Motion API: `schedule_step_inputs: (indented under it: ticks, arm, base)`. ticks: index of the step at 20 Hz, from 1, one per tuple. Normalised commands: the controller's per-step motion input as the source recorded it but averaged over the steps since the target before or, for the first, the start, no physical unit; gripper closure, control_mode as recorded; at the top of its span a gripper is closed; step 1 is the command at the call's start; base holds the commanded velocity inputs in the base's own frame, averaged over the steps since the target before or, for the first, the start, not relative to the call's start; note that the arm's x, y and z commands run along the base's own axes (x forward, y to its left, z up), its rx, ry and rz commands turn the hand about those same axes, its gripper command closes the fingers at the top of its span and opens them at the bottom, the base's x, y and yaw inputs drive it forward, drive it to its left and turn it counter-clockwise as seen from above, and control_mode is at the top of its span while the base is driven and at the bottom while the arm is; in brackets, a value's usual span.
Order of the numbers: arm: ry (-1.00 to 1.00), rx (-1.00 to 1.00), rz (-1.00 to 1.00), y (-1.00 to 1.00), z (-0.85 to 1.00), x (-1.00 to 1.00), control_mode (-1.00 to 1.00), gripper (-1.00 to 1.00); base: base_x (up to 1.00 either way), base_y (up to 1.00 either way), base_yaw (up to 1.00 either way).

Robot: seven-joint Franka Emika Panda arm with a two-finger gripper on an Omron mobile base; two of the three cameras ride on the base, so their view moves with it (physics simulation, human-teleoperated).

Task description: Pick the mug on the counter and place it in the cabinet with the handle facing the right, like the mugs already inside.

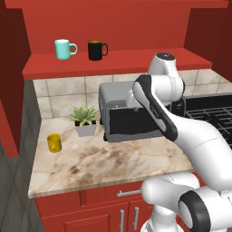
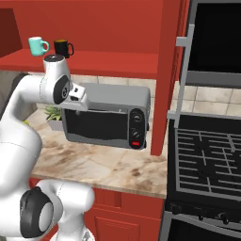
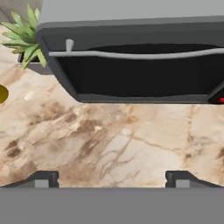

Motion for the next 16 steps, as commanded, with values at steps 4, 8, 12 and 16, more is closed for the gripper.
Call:
schedule_step_inputs:
  ticks: [4,8,12,16]
  arm:
    - [-0.01,0.08,-0.08,0.46,-0.27,0.00,-1.00,-1.00]
    - [-0.07,0.05,-0.11,0.38,-0.15,0.01,-1.00,-1.00]
    - [-0.07,0.02,-0.12,0.54,-0.17,0.13,-1.00,-1.00]
    - [-0.03,0.03,-0.04,0.49,-0.21,0.15,-1.00,-1.00]
  base:
    - [0.00,0.00,0.00]
    - [0.00,0.00,0.00]
    - [0.00,0.00,0.00]
    - [0.00,0.00,0.00]
